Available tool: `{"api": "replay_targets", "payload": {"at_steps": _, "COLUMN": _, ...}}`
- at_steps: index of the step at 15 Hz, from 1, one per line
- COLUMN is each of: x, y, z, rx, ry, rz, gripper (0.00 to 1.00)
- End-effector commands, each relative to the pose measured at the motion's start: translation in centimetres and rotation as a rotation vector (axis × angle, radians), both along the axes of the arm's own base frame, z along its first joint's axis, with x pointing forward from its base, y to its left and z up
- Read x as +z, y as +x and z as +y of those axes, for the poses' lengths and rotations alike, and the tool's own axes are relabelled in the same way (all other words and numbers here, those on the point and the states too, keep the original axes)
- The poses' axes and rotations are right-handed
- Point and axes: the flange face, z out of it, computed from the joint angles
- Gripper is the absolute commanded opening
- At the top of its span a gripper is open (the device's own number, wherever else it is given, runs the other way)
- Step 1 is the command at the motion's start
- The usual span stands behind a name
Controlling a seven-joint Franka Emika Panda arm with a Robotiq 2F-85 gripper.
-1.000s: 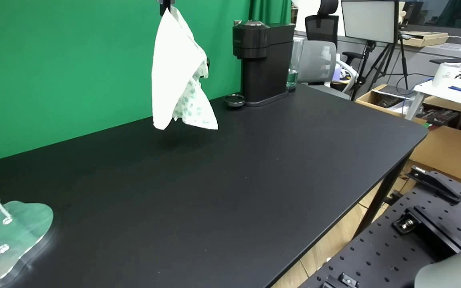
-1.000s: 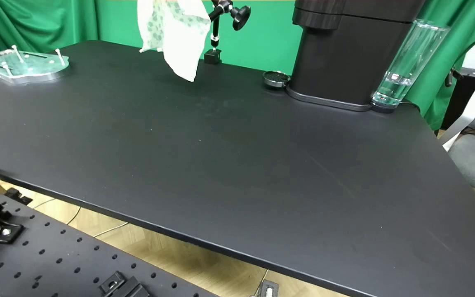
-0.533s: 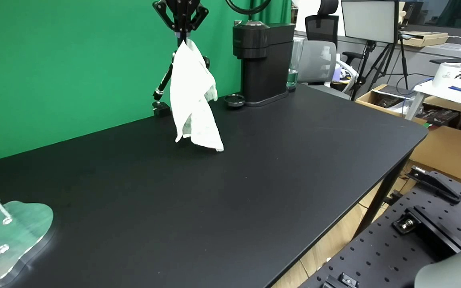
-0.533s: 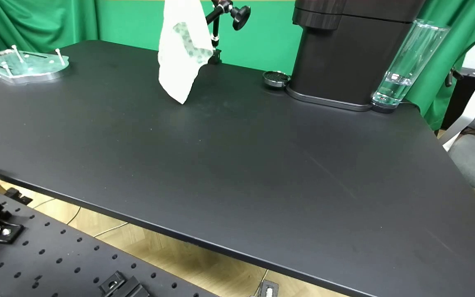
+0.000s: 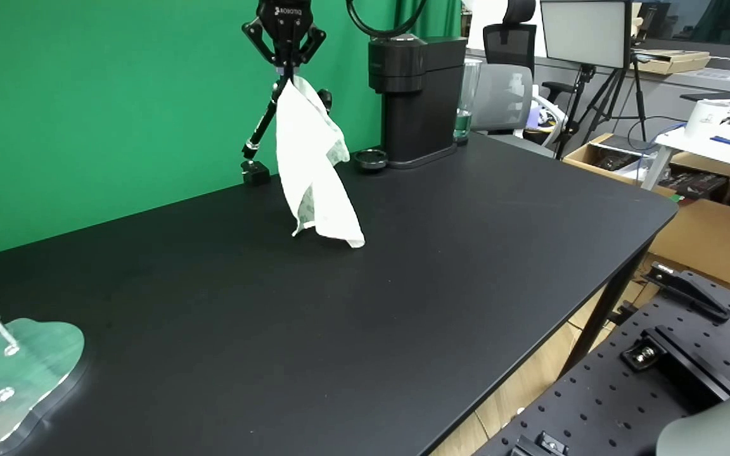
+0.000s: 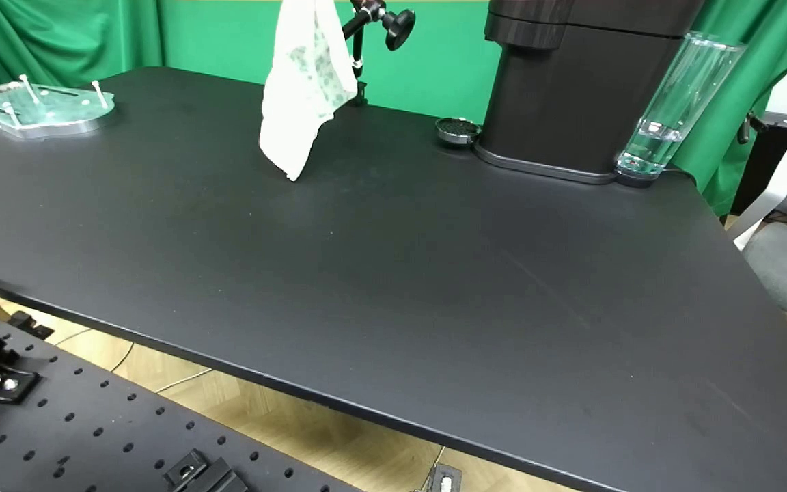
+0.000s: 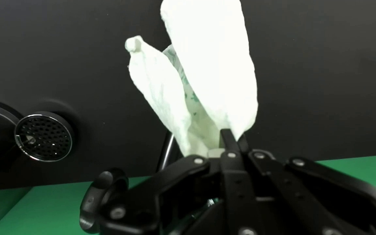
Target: Hang the cloth on the stand
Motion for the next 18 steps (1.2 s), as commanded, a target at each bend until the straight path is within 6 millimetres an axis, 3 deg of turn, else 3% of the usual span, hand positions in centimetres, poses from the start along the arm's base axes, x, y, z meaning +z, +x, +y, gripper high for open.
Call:
{"api": "replay_targets", "payload": {"at_steps": 1, "x": 1.4, "y": 1.4, "z": 1.6, "rx": -0.011, "ry": -0.029, "rz": 0.005, "gripper": 0.0}}
{"api": "replay_targets", "payload": {"at_steps": 2, "x": 1.4, "y": 1.5, "z": 1.9, "rx": -0.003, "ry": -0.03, "rz": 0.009, "gripper": 0.0}}
{"api": "replay_targets", "payload": {"at_steps": 4, "x": 1.2, "y": 1.8, "z": 2.4, "rx": 0.003, "ry": -0.023, "rz": 0.031, "gripper": 0.27}}
{"api": "replay_targets", "payload": {"at_steps": 10, "x": -0.2, "y": 1.9, "z": 2.2, "rx": 0.02, "ry": -0.013, "rz": 0.1, "gripper": 0.68}}
{"api": "replay_targets", "payload": {"at_steps": 15, "x": 1.5, "y": 0.4, "z": 2.2, "rx": 0.055, "ry": 0.01, "rz": 0.167, "gripper": 1.0}}
{"api": "replay_targets", "payload": {"at_steps": 18, "x": 3.3, "y": -0.9, "z": 2.3, "rx": 0.085, "ry": 0.039, "rz": 0.209, "gripper": 1.0}}
